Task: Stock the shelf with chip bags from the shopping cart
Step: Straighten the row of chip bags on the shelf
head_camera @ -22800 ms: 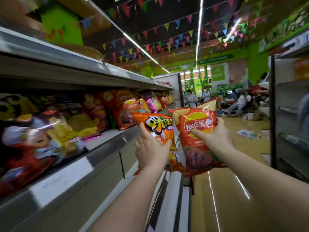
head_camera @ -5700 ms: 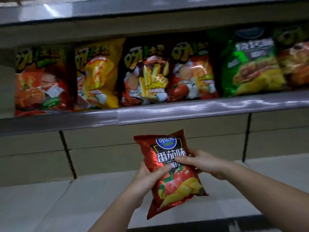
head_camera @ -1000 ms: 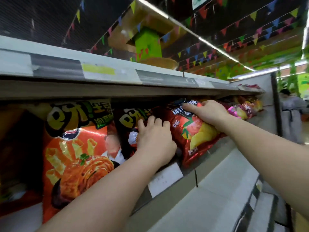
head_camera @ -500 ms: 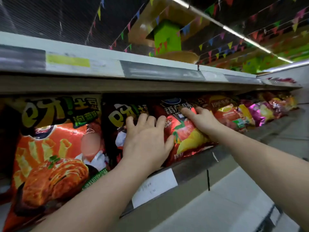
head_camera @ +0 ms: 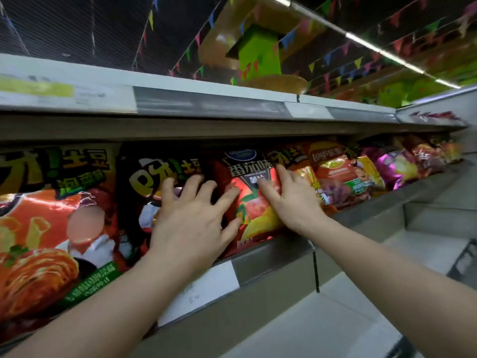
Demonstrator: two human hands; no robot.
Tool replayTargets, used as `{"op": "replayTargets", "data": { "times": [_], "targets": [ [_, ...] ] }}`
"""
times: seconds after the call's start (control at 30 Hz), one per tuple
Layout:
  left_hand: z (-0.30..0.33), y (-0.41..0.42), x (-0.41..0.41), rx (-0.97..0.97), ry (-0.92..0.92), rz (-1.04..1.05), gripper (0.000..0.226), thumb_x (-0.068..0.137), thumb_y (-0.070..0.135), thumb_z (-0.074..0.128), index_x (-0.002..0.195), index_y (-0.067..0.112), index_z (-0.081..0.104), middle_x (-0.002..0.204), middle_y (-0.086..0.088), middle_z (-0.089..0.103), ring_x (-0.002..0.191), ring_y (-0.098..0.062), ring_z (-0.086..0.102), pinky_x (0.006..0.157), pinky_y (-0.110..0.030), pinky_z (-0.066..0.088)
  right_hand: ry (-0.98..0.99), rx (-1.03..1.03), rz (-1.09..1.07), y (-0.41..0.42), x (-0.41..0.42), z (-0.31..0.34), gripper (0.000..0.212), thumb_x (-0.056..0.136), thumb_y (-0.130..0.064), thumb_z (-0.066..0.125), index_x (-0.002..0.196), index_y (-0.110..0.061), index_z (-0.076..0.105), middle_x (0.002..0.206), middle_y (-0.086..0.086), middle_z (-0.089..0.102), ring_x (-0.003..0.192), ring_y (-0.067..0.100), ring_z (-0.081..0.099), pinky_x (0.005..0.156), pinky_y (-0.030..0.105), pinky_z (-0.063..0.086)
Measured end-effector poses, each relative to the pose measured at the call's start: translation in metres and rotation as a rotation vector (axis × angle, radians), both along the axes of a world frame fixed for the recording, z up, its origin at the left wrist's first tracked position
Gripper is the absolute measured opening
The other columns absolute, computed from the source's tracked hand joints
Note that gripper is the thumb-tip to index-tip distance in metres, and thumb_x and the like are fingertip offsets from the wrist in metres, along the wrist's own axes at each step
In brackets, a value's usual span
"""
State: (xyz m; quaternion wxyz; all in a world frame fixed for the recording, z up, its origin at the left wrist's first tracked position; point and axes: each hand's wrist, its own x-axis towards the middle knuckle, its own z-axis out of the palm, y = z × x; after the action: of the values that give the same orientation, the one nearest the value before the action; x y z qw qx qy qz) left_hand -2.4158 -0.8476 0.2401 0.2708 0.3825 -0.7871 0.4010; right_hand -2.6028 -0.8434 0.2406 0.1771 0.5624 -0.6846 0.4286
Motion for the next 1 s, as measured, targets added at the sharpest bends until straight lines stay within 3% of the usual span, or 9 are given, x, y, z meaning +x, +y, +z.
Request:
{"op": "replayTargets", "data": {
  "times": [0.23, 0.37, 0.43, 0.53, 0.63, 0.73, 0.83, 0.93, 1.0],
  "targets": [
    [-0.001, -0.005, -0.004, 0.02, -0.132, -0.041, 0.052, 0.083, 0.047, 0.033, 0.113, 0.026, 0.07, 0.115, -0.009, 0.069, 0.108, -0.031, 0.064, 0.088, -0.054, 0.034, -0.004, 0.02, 0.097, -0.002, 0.002, -0.011, 0.067, 0.096, -0.051, 0.03, 0.148, -0.01, 0.019, 0.151, 0.013, 0.03, 0.142, 0.025, 0.019, 0.114, 0.04, 0.018],
    [0.003, -0.002, -0.014, 0.028, -0.135, -0.12, 0.048, 0.08, 0.044, 0.035, 0.09, 0.018, 0.074, 0.108, -0.013, 0.07, 0.105, -0.03, 0.066, 0.083, -0.054, 0.048, -0.079, -0.035, 0.209, 0.005, -0.014, -0.006, 0.061, 0.095, -0.052, 0.032, 0.138, -0.011, 0.043, 0.138, 0.013, 0.049, 0.131, 0.027, 0.039, 0.106, 0.037, 0.03],
    [0.007, -0.002, -0.027, 0.008, -0.104, -0.193, 0.045, 0.079, 0.042, 0.036, 0.079, 0.013, 0.07, 0.102, -0.016, 0.07, 0.104, -0.031, 0.066, 0.09, -0.047, 0.044, -0.145, -0.163, 0.129, 0.009, -0.024, 0.0, 0.061, 0.088, -0.053, 0.033, 0.126, -0.011, 0.057, 0.123, 0.012, 0.06, 0.119, 0.029, 0.05, 0.098, 0.037, 0.038],
    [0.011, 0.001, -0.05, -0.018, -0.116, -0.253, 0.048, 0.077, 0.043, 0.036, 0.081, 0.01, 0.07, 0.1, -0.019, 0.069, 0.103, -0.034, 0.066, 0.092, -0.042, 0.035, -0.283, -0.18, -0.03, 0.008, -0.042, 0.004, 0.05, 0.09, -0.041, 0.051, 0.132, -0.014, 0.048, 0.13, 0.013, 0.054, 0.123, 0.031, 0.046, 0.099, 0.038, 0.037],
    [0.014, 0.006, -0.076, -0.034, -0.15, -0.298, 0.051, 0.077, 0.044, 0.034, 0.089, 0.012, 0.073, 0.101, -0.015, 0.07, 0.104, -0.031, 0.066, 0.093, -0.044, 0.049, -0.269, -0.088, -0.055, 0.0, -0.061, 0.009, 0.059, 0.088, -0.04, 0.057, 0.138, -0.013, 0.04, 0.136, 0.013, 0.048, 0.127, 0.03, 0.043, 0.101, 0.037, 0.036],
    [0.017, 0.009, -0.1, -0.004, -0.2, -0.242, 0.05, 0.094, 0.043, 0.032, 0.124, 0.014, 0.058, 0.137, -0.013, 0.05, 0.137, -0.027, 0.037, 0.114, -0.045, 0.023, -0.269, -0.097, -0.004, -0.003, -0.074, 0.019, 0.068, 0.088, -0.044, 0.057, 0.142, -0.011, 0.033, 0.141, 0.013, 0.044, 0.13, 0.029, 0.041, 0.103, 0.037, 0.037],
    [0.019, 0.002, -0.12, 0.011, -0.256, -0.139, 0.054, 0.099, 0.048, 0.025, 0.143, 0.017, 0.035, 0.154, -0.009, 0.025, 0.147, -0.024, 0.009, 0.117, -0.044, -0.002, -0.247, -0.045, 0.052, -0.007, -0.084, 0.028, 0.075, 0.087, -0.052, 0.055, 0.141, -0.007, 0.031, 0.138, 0.014, 0.046, 0.126, 0.03, 0.045, 0.099, 0.038, 0.04],
    [0.014, -0.007, -0.131, 0.002, -0.285, 0.007, 0.057, 0.097, 0.051, 0.023, 0.143, 0.017, 0.035, 0.154, -0.011, 0.027, 0.146, -0.026, 0.012, 0.117, -0.046, -0.004, -0.189, 0.064, 0.082, -0.016, -0.091, 0.025, 0.073, 0.081, -0.062, 0.055, 0.126, -0.007, 0.038, 0.124, 0.016, 0.054, 0.114, 0.034, 0.052, 0.092, 0.04, 0.044],
    [0.011, -0.009, -0.13, 0.009, -0.261, 0.026, 0.057, 0.094, 0.051, 0.025, 0.131, 0.017, 0.051, 0.141, -0.014, 0.048, 0.139, -0.029, 0.033, 0.115, -0.047, 0.004, -0.166, 0.099, 0.129, -0.024, -0.096, 0.021, 0.076, 0.078, -0.065, 0.055, 0.125, -0.008, 0.037, 0.125, 0.016, 0.053, 0.114, 0.035, 0.051, 0.093, 0.042, 0.043]
  ]
}}
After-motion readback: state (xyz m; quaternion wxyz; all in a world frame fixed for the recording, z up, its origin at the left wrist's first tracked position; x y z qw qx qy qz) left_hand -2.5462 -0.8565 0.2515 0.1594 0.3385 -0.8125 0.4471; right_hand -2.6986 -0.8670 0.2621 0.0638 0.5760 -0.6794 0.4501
